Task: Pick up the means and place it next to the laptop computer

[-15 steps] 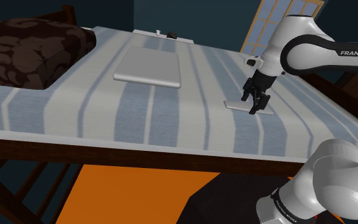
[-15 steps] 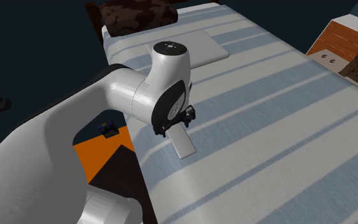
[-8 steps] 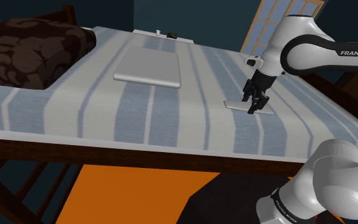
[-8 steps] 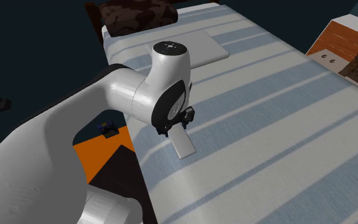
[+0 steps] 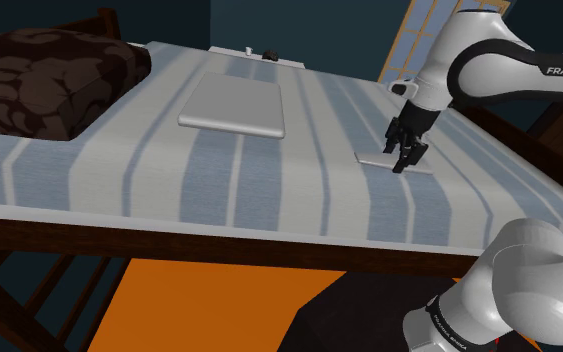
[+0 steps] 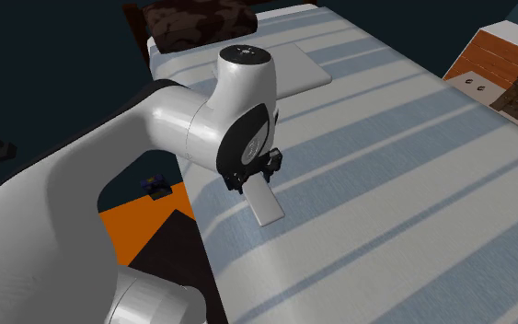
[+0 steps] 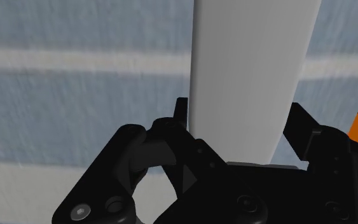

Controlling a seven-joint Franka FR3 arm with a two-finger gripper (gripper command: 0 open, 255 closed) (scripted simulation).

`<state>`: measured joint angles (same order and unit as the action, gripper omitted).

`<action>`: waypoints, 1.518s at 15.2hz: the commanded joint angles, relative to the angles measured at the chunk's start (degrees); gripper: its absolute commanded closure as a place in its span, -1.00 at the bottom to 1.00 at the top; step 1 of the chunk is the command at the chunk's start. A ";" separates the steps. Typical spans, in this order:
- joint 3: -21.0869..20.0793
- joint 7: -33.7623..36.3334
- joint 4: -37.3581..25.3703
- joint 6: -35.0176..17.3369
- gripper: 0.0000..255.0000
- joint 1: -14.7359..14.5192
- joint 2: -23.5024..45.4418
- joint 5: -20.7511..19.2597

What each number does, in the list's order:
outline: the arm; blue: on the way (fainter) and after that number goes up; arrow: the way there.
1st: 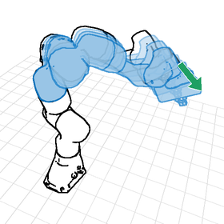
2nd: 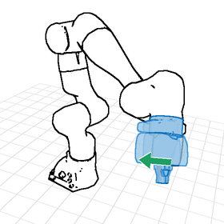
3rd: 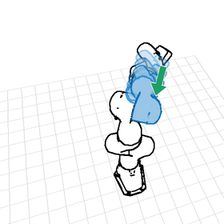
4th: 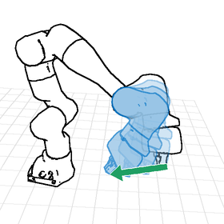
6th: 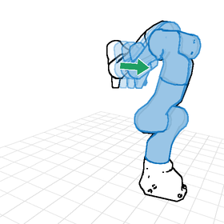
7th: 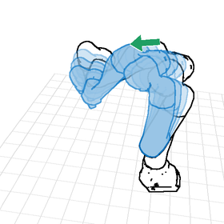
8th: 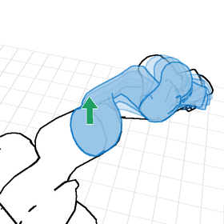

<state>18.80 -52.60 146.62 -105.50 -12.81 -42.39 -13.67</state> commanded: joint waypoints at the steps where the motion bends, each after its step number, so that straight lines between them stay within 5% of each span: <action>1: -0.28 -0.10 -1.32 1.61 1.00 -0.05 -0.29 0.22; 14: -1.97 -0.58 -11.54 11.30 1.00 -0.76 0.25 1.82; 23: -8.68 8.16 -17.26 8.30 1.00 -5.51 9.85 7.57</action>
<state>10.99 -45.64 129.82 -96.66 -17.78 -33.60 -6.77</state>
